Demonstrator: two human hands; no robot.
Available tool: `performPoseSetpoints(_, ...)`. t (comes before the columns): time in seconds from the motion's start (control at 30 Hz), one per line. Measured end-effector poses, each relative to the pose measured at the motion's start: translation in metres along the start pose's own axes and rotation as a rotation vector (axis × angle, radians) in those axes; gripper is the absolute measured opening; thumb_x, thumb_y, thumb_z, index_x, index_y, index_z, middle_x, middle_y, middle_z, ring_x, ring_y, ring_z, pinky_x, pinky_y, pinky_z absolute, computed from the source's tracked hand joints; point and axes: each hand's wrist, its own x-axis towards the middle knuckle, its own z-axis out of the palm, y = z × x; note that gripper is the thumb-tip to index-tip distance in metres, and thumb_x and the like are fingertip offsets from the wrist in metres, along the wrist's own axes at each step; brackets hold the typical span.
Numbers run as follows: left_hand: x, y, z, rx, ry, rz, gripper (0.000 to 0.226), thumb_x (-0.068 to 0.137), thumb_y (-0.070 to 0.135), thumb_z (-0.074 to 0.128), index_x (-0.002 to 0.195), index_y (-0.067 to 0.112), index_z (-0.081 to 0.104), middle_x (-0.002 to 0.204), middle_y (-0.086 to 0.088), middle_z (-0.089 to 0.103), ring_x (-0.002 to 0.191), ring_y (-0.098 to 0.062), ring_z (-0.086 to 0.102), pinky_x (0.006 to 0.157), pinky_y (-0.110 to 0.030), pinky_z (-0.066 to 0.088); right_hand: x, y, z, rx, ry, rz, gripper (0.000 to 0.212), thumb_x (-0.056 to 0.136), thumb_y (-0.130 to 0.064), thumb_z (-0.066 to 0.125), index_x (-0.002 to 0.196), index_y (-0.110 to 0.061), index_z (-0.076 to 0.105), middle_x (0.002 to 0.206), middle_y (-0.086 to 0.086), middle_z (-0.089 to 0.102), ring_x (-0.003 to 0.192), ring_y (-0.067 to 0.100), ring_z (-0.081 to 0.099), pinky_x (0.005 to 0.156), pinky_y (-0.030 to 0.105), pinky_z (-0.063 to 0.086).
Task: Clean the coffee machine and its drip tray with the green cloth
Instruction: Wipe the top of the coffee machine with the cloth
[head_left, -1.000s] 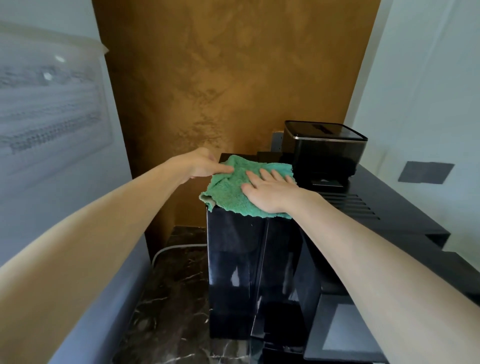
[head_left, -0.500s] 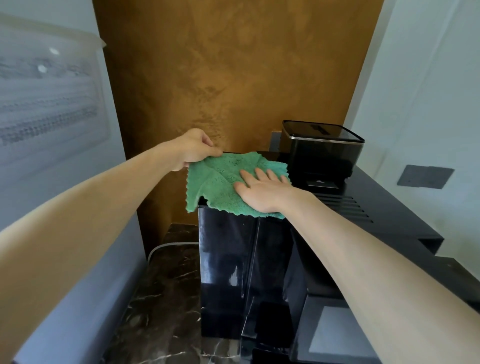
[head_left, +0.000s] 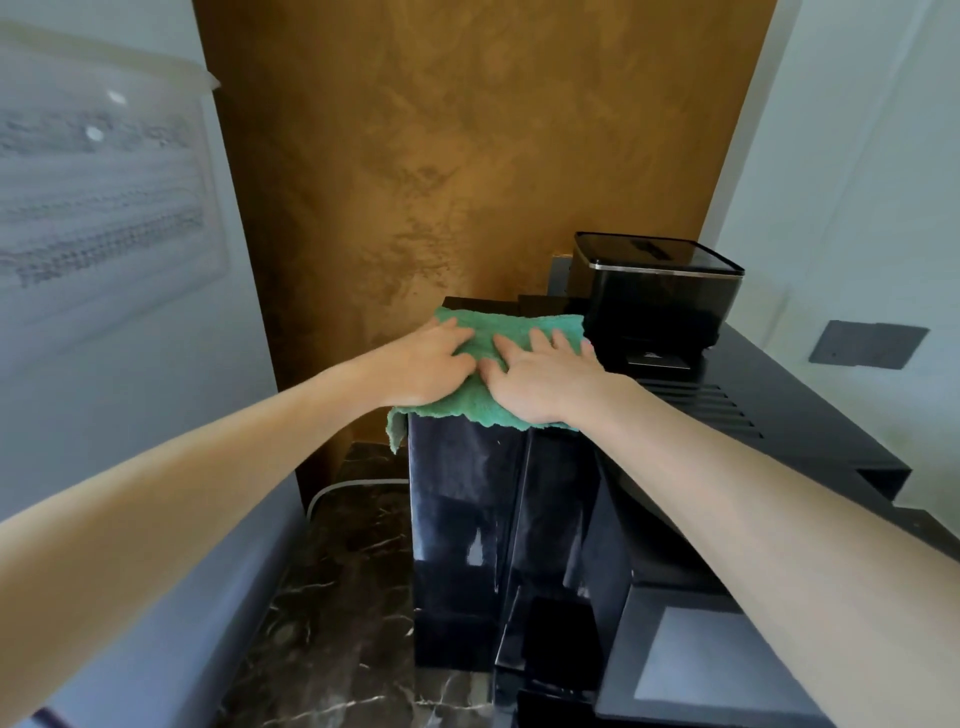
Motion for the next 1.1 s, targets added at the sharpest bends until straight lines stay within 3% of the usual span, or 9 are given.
performPoseSetpoints(0.17,0.004,0.006,0.012,0.190,-0.080,0.063,0.053,0.114,0.023,0.016,0.163,0.002,0.011,0.172,-0.015,0.000,0.160,-0.026,-0.001,0.126,-0.033,-0.003,0.002,0.001,0.003,0.068,-0.055,-0.016,0.058,0.108,-0.043,0.008,0.164,-0.030,-0.003,0.172,0.006,-0.008,0.158,0.030,-0.008,0.126,0.054,-0.004)
performPoseSetpoints(0.3,0.025,-0.005,0.004,0.350,-0.173,0.135,0.051,0.112,0.012,0.020,0.161,-0.002,0.014,0.170,-0.023,-0.006,0.159,-0.034,-0.005,0.129,-0.045,0.000,0.016,0.000,0.003,0.065,-0.037,-0.005,0.058,0.107,-0.041,0.008,0.163,-0.033,-0.005,0.172,0.004,-0.008,0.158,0.028,-0.008,0.127,0.051,-0.005)
performPoseSetpoints(0.63,0.080,-0.016,0.001,0.509,-0.180,0.167,0.056,0.109,0.003,0.027,0.161,-0.004,0.008,0.170,-0.023,-0.003,0.160,-0.033,-0.002,0.129,-0.040,0.001,0.072,0.002,0.001,0.085,-0.023,0.031,0.058,0.108,-0.040,0.009,0.164,-0.031,-0.003,0.172,0.003,-0.007,0.158,0.027,-0.005,0.127,0.048,-0.003)
performPoseSetpoints(0.83,0.123,-0.028,0.003,0.566,-0.167,0.211,0.057,0.106,0.001,0.036,0.160,-0.003,0.018,0.170,-0.024,0.007,0.159,-0.035,0.006,0.128,-0.044,0.007,0.115,0.012,-0.002,0.096,-0.033,0.053,0.058,0.108,-0.042,0.009,0.164,-0.033,-0.003,0.172,0.000,-0.007,0.158,0.025,-0.006,0.127,0.049,-0.003)
performPoseSetpoints(1.1,0.164,-0.037,0.002,0.444,-0.176,0.167,0.053,0.110,0.003,0.030,0.161,-0.001,0.018,0.170,-0.020,0.012,0.158,-0.029,0.013,0.127,-0.038,0.010,0.164,0.023,-0.006,0.106,-0.044,0.061,0.058,0.107,-0.045,0.008,0.163,-0.035,-0.001,0.172,-0.002,-0.005,0.158,0.023,-0.006,0.127,0.050,-0.002)
